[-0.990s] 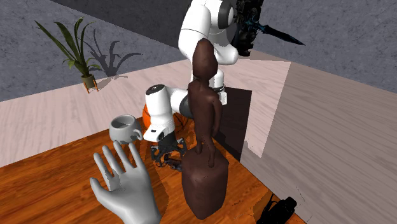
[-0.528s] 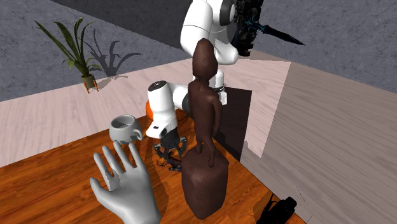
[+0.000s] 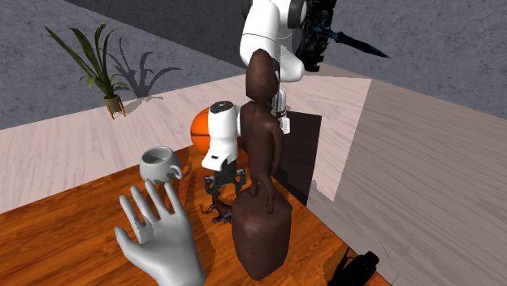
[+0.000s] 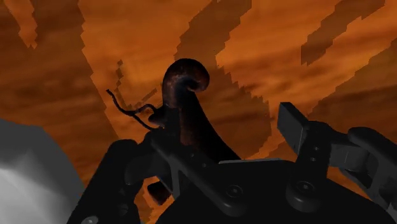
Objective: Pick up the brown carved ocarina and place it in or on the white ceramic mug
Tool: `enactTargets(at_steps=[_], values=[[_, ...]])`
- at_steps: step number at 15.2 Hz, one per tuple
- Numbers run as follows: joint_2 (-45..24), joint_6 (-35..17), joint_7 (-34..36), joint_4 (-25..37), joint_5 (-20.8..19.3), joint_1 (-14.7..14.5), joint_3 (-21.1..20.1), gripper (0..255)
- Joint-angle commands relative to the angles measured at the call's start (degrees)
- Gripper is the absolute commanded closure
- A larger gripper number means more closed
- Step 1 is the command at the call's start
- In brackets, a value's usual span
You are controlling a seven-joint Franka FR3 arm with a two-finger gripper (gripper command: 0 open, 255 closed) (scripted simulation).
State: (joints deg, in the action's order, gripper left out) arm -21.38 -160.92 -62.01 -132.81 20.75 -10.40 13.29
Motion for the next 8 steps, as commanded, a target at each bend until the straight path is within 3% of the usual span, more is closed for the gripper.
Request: enactTargets(at_steps=[1, 8], values=[[-0.49, -20.01, -0.13, -5.64, -2.83, -4.11, 2.49, 0], [-6.56, -22.73, -1.94, -1.77, -1.22, 1.25, -2.87, 0]])
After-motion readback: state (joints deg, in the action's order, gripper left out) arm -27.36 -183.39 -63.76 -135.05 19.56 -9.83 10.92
